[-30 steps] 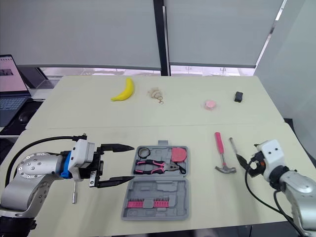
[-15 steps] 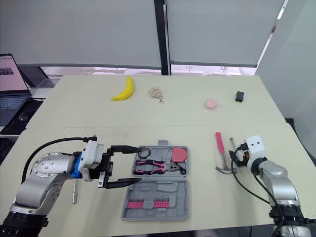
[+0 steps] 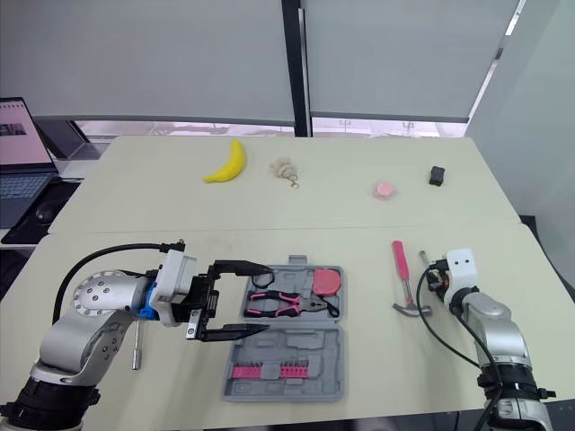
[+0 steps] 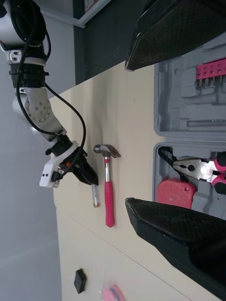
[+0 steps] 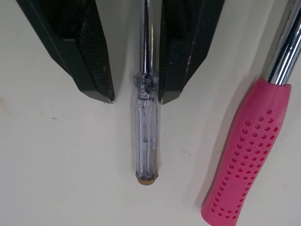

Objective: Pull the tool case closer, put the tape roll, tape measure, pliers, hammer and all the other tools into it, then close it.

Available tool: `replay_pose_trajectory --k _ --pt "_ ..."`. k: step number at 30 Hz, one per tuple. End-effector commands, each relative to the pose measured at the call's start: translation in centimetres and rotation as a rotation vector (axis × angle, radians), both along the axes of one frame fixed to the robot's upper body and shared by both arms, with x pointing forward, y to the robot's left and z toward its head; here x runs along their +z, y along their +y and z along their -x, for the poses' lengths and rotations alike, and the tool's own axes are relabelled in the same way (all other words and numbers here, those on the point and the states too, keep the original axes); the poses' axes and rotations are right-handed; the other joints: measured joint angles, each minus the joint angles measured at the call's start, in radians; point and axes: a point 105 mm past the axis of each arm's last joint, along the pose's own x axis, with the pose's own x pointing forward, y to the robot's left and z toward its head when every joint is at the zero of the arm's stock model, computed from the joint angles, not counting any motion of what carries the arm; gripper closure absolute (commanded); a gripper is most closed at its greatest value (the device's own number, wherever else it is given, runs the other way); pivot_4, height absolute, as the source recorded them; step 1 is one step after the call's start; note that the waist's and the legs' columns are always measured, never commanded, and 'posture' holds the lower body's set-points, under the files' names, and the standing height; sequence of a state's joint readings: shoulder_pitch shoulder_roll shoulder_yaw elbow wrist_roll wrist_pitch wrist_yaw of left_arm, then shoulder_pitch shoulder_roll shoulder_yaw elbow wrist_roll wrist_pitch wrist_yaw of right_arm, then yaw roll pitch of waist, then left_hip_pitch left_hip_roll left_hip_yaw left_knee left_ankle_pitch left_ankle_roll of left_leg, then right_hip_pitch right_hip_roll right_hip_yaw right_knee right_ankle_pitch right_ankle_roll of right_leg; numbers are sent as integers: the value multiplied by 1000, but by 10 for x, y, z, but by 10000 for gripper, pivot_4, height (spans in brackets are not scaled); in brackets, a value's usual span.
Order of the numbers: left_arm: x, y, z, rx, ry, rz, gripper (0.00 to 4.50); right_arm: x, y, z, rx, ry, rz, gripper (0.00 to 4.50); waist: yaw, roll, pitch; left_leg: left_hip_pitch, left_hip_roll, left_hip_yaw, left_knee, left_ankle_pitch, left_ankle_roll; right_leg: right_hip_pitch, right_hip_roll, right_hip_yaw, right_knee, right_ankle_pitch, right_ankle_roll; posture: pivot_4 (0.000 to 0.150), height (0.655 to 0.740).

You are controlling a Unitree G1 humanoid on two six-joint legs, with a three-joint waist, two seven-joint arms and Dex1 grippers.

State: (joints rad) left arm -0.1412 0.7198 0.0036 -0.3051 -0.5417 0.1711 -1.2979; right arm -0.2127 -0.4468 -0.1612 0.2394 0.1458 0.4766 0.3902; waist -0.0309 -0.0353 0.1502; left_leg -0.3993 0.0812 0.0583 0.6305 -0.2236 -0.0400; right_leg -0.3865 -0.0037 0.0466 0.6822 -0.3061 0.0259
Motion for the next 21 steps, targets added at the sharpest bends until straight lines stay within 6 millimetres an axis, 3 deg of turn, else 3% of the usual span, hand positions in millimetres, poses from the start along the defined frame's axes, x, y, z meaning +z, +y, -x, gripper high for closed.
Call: replay_pose_trajectory --k 1,6,9,11,15,21 --pt "7 -7 3 -31 -29 15 0 5 2 1 5 -34 -5 40224 0 0 0 0 0 0 0 0 0 0 0 0 0 0 0 1500 7400" --pt "11 -6 -2 -14 -43 28 0 23 3 1 52 -98 47 42124 0 0 0 0 0 0 0 0 0 0 0 0 0 0 0 1500 7400" --pt "19 -5 -2 -5 -38 66 0 50 11 8 188 -157 148 42124 1 4 2 -1 0 1 0 0 0 0 0 1 0 0 0 1500 7400" --pt "21 -4 -1 -5 -27 74 0 58 16 12 236 -168 176 42124 0 4 3 -1 0 1 0 0 0 -1 0 1 0 0 0 1500 7400" --pt "9 13 4 -24 6 -18 0 91 52 37 585 -158 335 42124 -3 6 4 0 0 0 -1 0 0 -1 1 0 0 0 0 1500 7400" --pt "-10 48 4 8 72 -158 0 100 97 68 882 -44 375 42124 -2 6 4 0 1 -1 0 0 0 -1 2 -1 0 -1 0 1500 7400"
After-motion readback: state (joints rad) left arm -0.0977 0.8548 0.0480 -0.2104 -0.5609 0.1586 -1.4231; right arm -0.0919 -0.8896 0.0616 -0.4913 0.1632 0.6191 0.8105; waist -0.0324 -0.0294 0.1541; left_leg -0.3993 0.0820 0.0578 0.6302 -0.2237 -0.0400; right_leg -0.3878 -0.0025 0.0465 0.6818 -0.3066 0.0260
